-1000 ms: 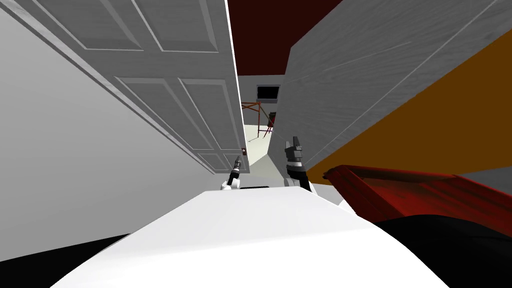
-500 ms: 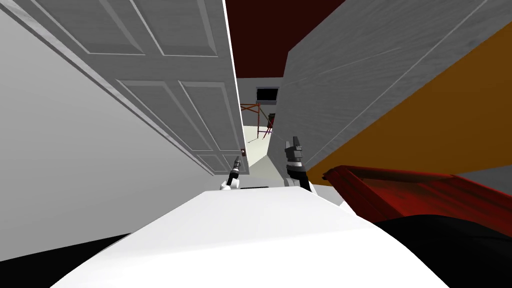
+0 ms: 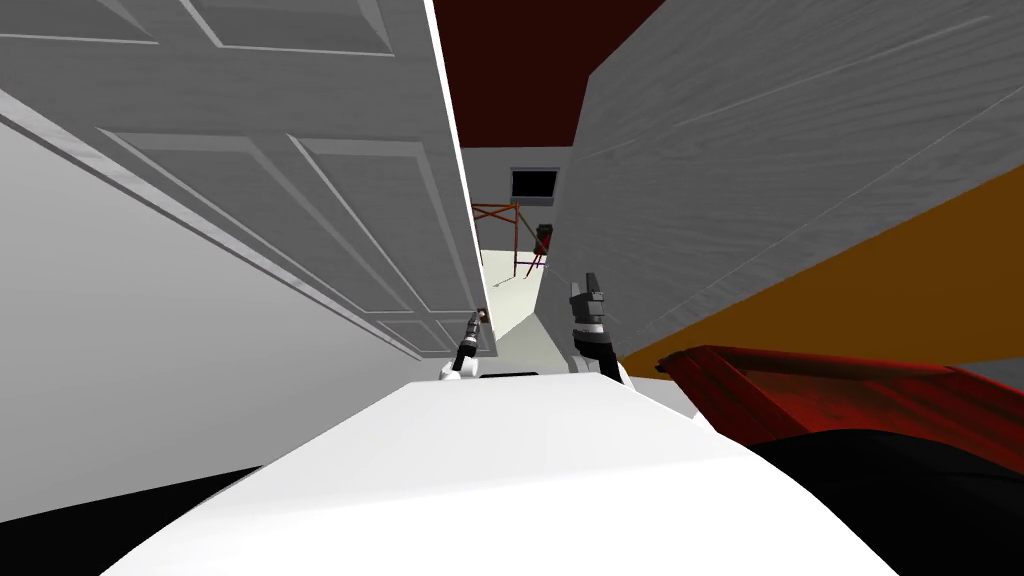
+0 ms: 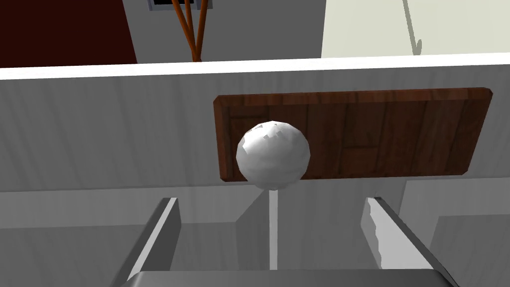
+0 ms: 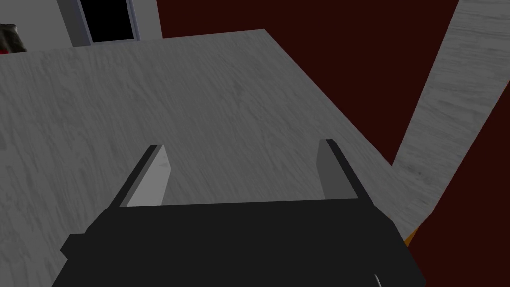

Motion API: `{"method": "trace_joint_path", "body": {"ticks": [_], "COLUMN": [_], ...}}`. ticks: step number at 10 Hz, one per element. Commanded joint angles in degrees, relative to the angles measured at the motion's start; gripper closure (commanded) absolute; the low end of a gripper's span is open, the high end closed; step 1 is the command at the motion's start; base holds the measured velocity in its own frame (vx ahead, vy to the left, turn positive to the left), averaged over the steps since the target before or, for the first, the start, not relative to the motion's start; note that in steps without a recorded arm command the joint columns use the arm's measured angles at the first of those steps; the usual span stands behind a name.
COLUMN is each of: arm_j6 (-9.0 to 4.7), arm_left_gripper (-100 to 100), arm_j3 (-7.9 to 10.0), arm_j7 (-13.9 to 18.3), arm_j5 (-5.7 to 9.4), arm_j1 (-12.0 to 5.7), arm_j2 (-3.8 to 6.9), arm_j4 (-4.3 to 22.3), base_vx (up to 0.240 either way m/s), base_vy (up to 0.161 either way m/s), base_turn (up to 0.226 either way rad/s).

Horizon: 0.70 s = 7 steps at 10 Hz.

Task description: Push the door open

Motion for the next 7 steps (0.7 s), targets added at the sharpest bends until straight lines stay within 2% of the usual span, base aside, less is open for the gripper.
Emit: {"method": "trace_joint_path", "body": {"ticks": [1,2,3,4,7], "arm_j6": [-0.16,-0.24,-0.08,-0.08,-0.08], "arm_left_gripper": [-100,-100,-100,100,100], "arm_j3": [0.16,0.23,0.16,0.16,0.16], "arm_j7": [-0.08,-0.11,-0.1,-0.1,-0.1], "arm_j5": [0.1,0.15,0.1,0.1,0.1], "arm_j1": [-0.02,-0.02,0.12,0.12,0.12], "arm_j2": [-0.69,-1.2,-0.89,-0.89,-0.89], "arm_j4": [0.05,0.08,-0.14,-0.14,-0.14], "base_vx": [0.187,0.172,0.065,-0.014,-0.016], "base_vy": [-0.036,-0.014,-0.001,-0.004,0.001], "base_turn": [-0.028,-0.019,0.01,-0.007,-0.004]}}
